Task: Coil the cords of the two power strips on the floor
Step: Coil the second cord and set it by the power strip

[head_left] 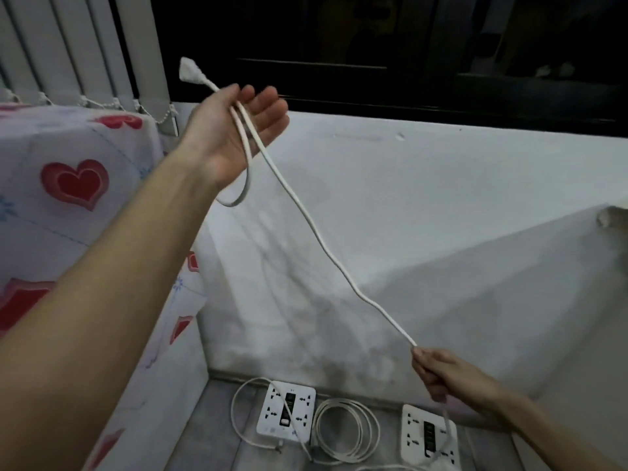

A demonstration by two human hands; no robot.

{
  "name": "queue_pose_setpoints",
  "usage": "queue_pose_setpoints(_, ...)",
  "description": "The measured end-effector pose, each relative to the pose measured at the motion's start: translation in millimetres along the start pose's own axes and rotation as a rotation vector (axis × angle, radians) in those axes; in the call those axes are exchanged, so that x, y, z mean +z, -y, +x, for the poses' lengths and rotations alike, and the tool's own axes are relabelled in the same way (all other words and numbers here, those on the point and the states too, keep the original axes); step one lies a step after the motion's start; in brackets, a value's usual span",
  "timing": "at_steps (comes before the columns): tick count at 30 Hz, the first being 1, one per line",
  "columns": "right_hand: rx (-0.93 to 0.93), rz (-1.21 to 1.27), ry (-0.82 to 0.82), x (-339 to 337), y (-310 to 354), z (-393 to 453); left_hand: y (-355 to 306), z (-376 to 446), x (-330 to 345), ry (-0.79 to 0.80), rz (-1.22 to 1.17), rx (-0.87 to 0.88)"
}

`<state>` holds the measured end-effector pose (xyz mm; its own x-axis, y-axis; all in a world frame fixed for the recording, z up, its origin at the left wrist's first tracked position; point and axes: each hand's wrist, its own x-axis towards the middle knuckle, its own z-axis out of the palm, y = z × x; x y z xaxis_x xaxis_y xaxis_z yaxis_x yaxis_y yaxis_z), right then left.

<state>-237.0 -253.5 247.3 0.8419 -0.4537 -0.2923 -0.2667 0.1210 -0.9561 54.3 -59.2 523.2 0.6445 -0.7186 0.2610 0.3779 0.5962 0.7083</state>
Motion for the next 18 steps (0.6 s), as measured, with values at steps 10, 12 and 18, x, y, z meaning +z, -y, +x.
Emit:
queue_pose_setpoints(10,-0.165,0.016,-0.433,51,48,16,159,-126,-18,0.131,0.743,-0.24)
queue_pose_setpoints(12,-0.338,-0.253,-0.423,73,52,14,200,-134,-32,-0.079,0.636,-0.282)
queue_pose_setpoints(18,-0.545,-0.808,-0.265,117,53,13,231,-130,-46,-0.252,0.079,-0.481)
